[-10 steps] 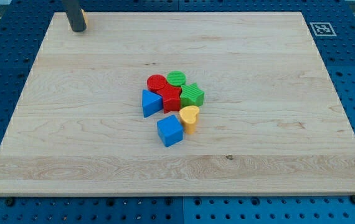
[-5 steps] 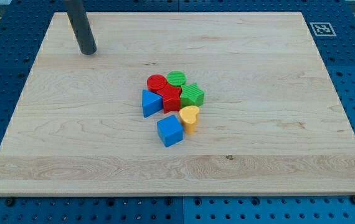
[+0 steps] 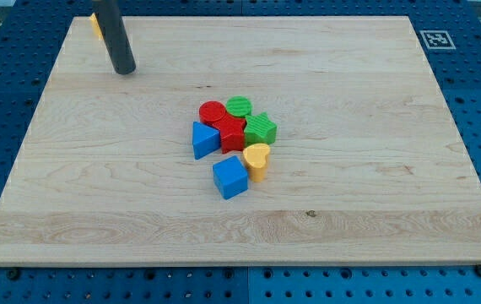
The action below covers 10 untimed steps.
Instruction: Move your arm away from yellow hexagon
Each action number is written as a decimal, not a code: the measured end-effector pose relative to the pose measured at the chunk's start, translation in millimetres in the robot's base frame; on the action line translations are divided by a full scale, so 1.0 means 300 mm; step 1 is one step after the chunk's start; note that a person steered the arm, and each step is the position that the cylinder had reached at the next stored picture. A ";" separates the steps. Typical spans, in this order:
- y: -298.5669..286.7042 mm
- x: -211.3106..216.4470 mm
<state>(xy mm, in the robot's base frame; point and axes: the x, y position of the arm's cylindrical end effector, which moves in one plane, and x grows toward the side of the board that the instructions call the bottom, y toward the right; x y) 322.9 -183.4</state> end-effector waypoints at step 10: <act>0.165 0.000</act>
<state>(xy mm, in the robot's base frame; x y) 322.8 -133.8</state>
